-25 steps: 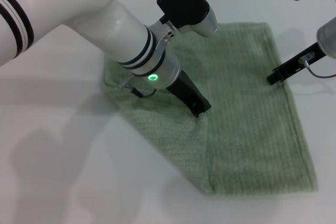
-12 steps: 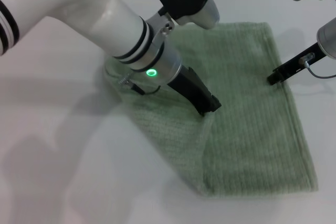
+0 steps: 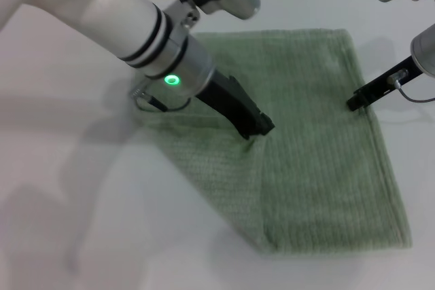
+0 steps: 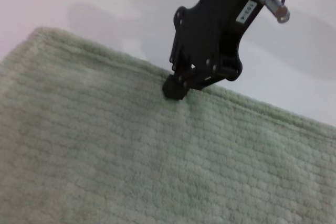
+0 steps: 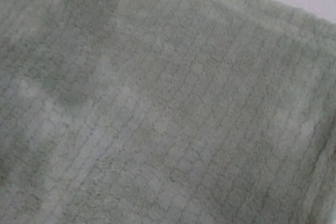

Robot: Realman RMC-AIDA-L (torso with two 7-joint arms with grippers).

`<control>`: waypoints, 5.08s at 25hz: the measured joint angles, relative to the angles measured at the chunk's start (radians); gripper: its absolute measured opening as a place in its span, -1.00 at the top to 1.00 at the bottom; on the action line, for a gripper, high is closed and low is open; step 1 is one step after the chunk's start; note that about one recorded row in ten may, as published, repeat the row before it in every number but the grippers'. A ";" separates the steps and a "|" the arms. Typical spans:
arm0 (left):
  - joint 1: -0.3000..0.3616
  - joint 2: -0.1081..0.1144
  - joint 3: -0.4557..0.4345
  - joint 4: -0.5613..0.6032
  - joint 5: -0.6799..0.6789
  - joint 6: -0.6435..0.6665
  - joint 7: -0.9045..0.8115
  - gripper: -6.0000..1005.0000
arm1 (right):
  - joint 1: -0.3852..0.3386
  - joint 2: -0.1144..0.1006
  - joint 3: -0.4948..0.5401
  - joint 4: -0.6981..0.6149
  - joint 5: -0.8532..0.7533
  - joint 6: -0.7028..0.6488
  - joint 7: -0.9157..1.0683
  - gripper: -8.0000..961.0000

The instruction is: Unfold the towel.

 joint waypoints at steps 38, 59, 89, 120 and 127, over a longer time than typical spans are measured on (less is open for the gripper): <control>0.154 0.002 -0.247 0.279 0.189 0.363 0.045 0.92 | 0.002 -0.006 0.005 0.000 -0.008 0.003 0.001 0.99; 0.197 0.002 -0.297 0.363 0.210 0.553 0.049 0.92 | -0.003 -0.008 0.002 0.000 -0.008 0.004 0.001 0.99; 0.192 -0.004 -0.197 0.352 0.294 0.622 -0.025 0.92 | 0.002 -0.011 0.002 0.002 -0.011 0.004 0.002 0.99; 0.251 -0.005 -0.360 0.360 -0.007 0.285 0.206 0.08 | 0.009 -0.011 0.009 0.000 -0.011 0.008 0.003 0.99; 0.290 -0.004 -0.452 0.140 -0.422 0.037 0.481 0.08 | 0.025 -0.005 0.011 -0.013 -0.005 0.014 0.008 0.99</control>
